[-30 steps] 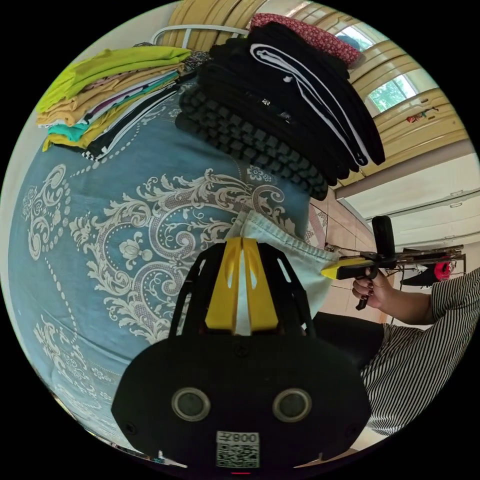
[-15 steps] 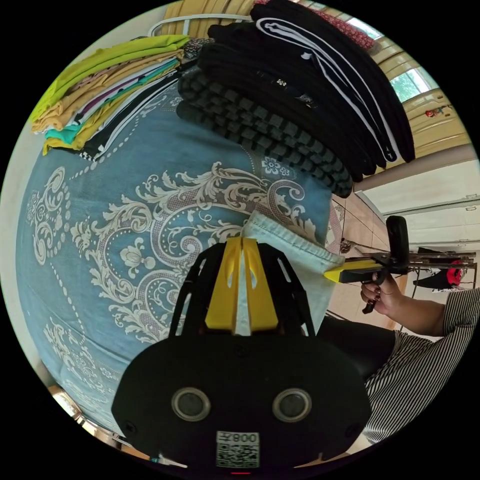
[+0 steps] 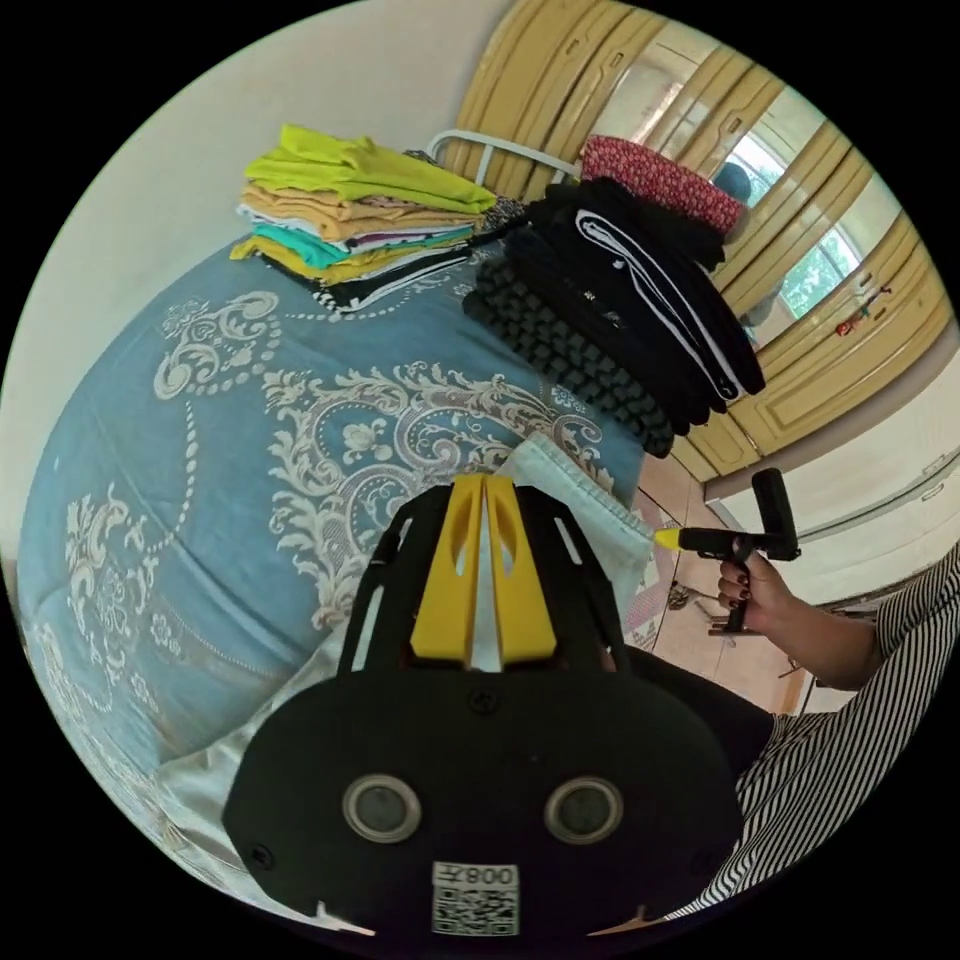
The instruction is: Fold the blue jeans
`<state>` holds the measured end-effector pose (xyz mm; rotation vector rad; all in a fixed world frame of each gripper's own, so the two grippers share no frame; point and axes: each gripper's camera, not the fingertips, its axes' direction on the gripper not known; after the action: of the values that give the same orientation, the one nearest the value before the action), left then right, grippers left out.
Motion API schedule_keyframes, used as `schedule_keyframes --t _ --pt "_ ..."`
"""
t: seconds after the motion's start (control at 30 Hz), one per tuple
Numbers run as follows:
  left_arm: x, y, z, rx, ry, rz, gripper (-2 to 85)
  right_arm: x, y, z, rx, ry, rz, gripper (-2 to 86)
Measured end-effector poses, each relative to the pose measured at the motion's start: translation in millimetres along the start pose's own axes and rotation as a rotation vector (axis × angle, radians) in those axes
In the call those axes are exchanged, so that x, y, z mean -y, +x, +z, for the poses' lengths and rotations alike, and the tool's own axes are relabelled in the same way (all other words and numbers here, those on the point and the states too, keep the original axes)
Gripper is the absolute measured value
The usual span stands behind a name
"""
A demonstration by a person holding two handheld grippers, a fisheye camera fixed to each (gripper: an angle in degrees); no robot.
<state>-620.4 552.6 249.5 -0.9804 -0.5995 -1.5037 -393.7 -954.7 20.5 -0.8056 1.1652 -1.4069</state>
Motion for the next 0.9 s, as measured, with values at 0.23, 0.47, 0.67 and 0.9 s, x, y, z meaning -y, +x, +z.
schedule_keyframes --t 0.23,0.47,0.67,0.9 --pt "-262 -146 -121 0.145 0.016 -0.411 0.9 42 -120 13 -0.141 -0.082 -0.179 2.8" --pt "-474 -283 -210 0.272 0.029 -0.755 1.7 105 -287 159 -0.010 -0.428 -0.510 3.9" --pt "-576 -350 -241 0.286 0.037 -0.786 1.2 114 -427 300 0.043 -0.698 -0.743 5.4" --pt "-719 -383 -289 0.426 -0.033 -0.841 1.0 147 -549 424 0.032 -0.827 -0.822 6.8"
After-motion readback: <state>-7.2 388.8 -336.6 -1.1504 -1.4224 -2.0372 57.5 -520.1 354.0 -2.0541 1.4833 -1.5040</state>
